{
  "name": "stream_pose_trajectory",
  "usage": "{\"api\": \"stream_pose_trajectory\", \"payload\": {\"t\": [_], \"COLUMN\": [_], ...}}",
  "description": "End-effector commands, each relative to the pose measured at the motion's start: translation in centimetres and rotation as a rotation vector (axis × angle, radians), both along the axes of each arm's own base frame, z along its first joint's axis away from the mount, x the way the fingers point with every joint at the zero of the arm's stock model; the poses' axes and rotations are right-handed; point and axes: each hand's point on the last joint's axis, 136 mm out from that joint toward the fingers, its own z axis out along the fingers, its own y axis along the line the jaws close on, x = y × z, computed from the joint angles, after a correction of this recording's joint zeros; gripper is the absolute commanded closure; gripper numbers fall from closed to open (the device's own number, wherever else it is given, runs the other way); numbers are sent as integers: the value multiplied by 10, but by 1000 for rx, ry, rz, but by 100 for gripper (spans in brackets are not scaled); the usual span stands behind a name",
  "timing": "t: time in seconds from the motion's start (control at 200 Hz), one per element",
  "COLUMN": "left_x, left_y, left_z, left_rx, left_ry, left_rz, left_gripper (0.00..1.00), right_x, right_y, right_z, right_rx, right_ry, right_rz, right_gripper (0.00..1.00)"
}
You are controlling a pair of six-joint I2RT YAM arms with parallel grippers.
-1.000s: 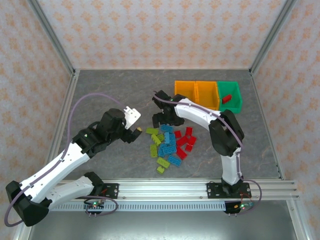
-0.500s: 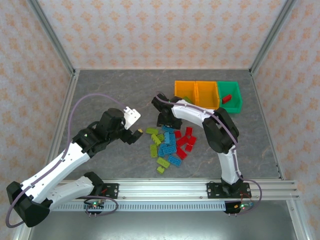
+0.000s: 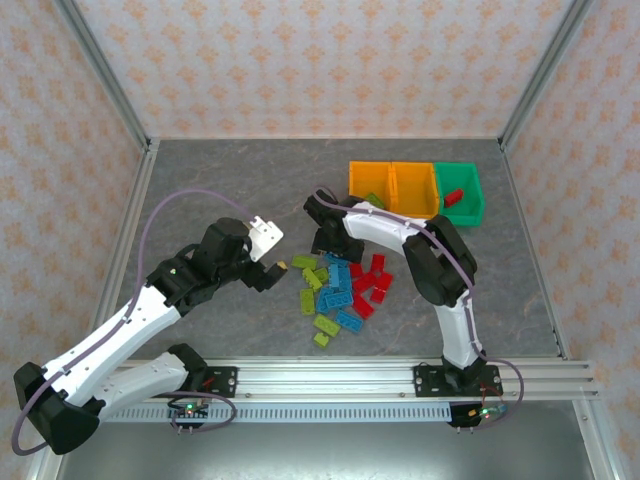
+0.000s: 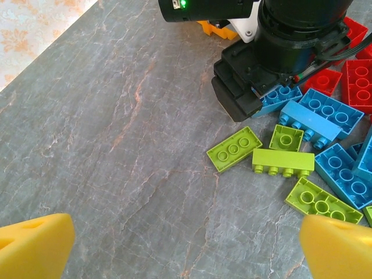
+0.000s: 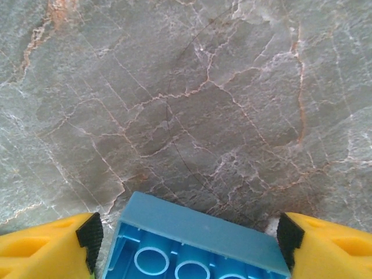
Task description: Sort the legos into containers by color
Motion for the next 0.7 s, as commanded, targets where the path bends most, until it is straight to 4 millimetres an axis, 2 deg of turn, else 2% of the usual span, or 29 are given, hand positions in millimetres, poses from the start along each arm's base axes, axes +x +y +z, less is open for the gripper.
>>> {"api": "stream_pose_trajectory", "payload": {"t": [0.0, 0.07, 0.15, 0.205, 0.315, 0.375, 0.445, 0.55, 0.631, 0.696], "left_x": [-1, -1, -1, -1, -2, -4, -12, -24, -35, -40], "left_y": [0, 0, 0, 0, 0, -2, -9, -23, -33, -37], "left_z": [1, 2, 2, 1, 1, 2, 1, -4, -7, -9], "left_rx": [-3, -3, -4, -3, -1, -8, -27, -55, -66, -73], "left_ry": [-11, -11, -11, -9, -9, -4, 10, 11, -5, -28], "left_rz": [-16, -17, -18, -18, -20, -37, -95, -217, -322, -372], "left_gripper": [0, 0, 0, 0, 0, 0, 0, 0, 0, 0], "right_x": [-10, -12, -15, -16, -16, -14, -7, 5, 14, 21], "right_y": [1, -1, -5, -5, -5, -6, -7, -13, -22, -38], "right_z": [-17, -18, -20, -22, -26, -21, -7, 27, 53, 72], "right_rx": [3, 0, -5, 1, 2, 9, 23, 69, 115, 146], "right_ry": [43, 49, 55, 56, 55, 38, -6, -99, -145, -174], "right_rz": [-32, -44, -71, -78, -80, -87, -97, -112, -135, -169], "right_gripper": [22, 21, 13, 13, 22, 28, 34, 41, 44, 45]}}
